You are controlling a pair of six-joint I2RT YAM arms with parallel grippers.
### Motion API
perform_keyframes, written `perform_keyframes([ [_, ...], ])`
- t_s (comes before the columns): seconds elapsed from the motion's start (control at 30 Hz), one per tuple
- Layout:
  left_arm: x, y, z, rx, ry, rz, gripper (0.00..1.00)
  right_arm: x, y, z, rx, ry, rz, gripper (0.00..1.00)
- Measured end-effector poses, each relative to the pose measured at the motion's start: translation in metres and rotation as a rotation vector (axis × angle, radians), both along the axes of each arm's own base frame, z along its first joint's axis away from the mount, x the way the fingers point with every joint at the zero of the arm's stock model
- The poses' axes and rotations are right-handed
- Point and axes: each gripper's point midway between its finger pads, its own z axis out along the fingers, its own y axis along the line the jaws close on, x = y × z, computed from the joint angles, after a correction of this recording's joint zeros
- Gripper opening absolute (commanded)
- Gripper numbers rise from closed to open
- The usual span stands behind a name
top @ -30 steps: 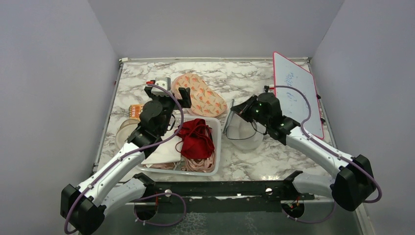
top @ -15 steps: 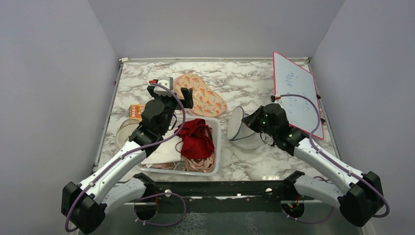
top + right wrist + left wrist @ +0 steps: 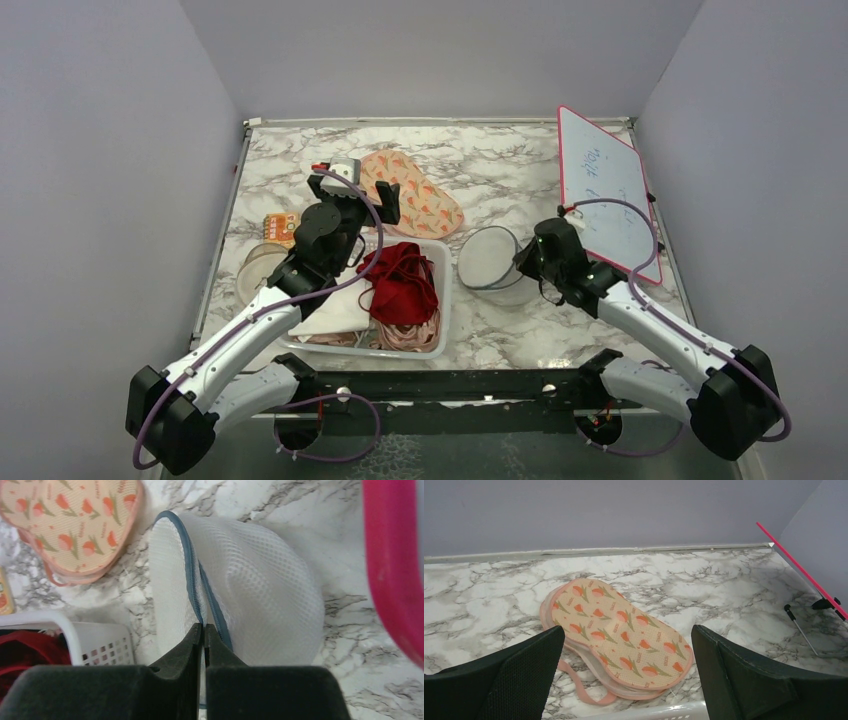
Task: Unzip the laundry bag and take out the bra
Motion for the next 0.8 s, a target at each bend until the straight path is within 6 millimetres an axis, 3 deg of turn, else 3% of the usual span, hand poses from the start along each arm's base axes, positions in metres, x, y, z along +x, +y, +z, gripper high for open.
perform_keyframes([
  [0.23,0.0,-0.001,-0.001,0.001,0.002,-0.003,0.94,-0.013,-0.019,-0.041,-0.095,0.085,-0.033,0.01],
  [0.4,0.0,-0.001,-0.001,0.001,0.002,-0.004,0.94,-0.02,-0.029,-0.06,-0.141,0.132,-0.046,0.22],
  [0.63,0.0,-0.001,-0.001,0.001,0.002,-0.004,0.94,-0.02,-0.031,-0.053,-0.16,0.109,-0.015,0.4],
  [0.8,0.0,-0.002,-0.001,0.001,0.001,-0.005,0.94,-0.016,-0.02,-0.023,-0.143,0.046,0.071,0.52],
])
